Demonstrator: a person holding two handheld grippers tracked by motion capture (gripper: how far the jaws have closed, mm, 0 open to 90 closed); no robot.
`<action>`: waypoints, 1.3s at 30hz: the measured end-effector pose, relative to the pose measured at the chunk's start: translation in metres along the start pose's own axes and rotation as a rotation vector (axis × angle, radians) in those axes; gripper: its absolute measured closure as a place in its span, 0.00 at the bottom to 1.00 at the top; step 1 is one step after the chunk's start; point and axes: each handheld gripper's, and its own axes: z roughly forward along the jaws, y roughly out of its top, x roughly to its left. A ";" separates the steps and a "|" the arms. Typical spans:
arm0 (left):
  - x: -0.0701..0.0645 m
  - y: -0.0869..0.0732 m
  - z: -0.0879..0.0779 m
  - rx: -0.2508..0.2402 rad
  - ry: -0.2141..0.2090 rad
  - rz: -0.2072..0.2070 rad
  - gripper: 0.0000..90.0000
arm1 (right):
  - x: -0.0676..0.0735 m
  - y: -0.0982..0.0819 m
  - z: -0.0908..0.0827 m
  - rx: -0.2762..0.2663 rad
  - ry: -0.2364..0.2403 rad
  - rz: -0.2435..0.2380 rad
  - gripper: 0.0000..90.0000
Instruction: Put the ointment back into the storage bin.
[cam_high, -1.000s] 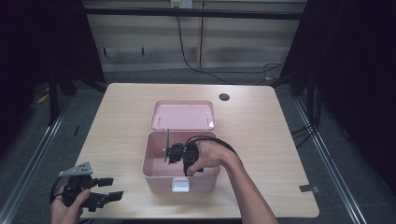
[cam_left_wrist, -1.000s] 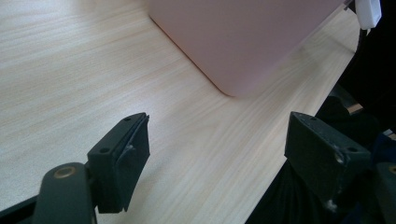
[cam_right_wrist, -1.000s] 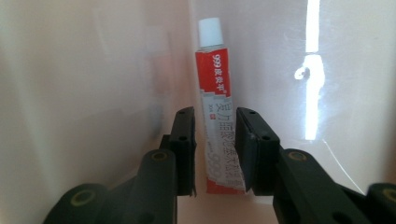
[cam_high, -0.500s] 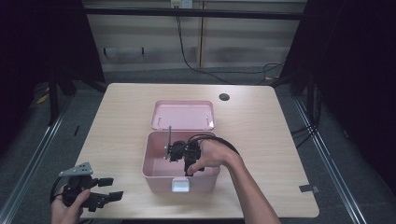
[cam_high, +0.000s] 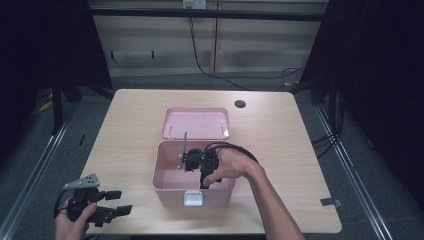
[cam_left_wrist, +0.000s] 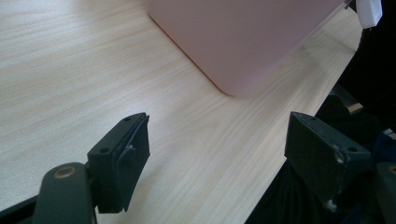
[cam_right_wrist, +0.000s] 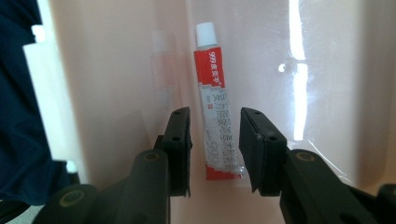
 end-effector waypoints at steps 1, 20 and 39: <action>0.000 0.000 0.000 -0.002 0.001 -0.001 0.24 | 0.000 -0.001 -0.001 0.003 -0.005 0.002 0.72; 0.000 0.000 0.000 0.004 0.005 -0.003 0.24 | 0.002 -0.010 -0.024 -0.024 -0.047 0.033 0.71; -0.001 0.000 0.000 0.008 0.006 0.001 0.24 | 0.014 -0.028 -0.059 -0.068 -0.118 0.056 0.64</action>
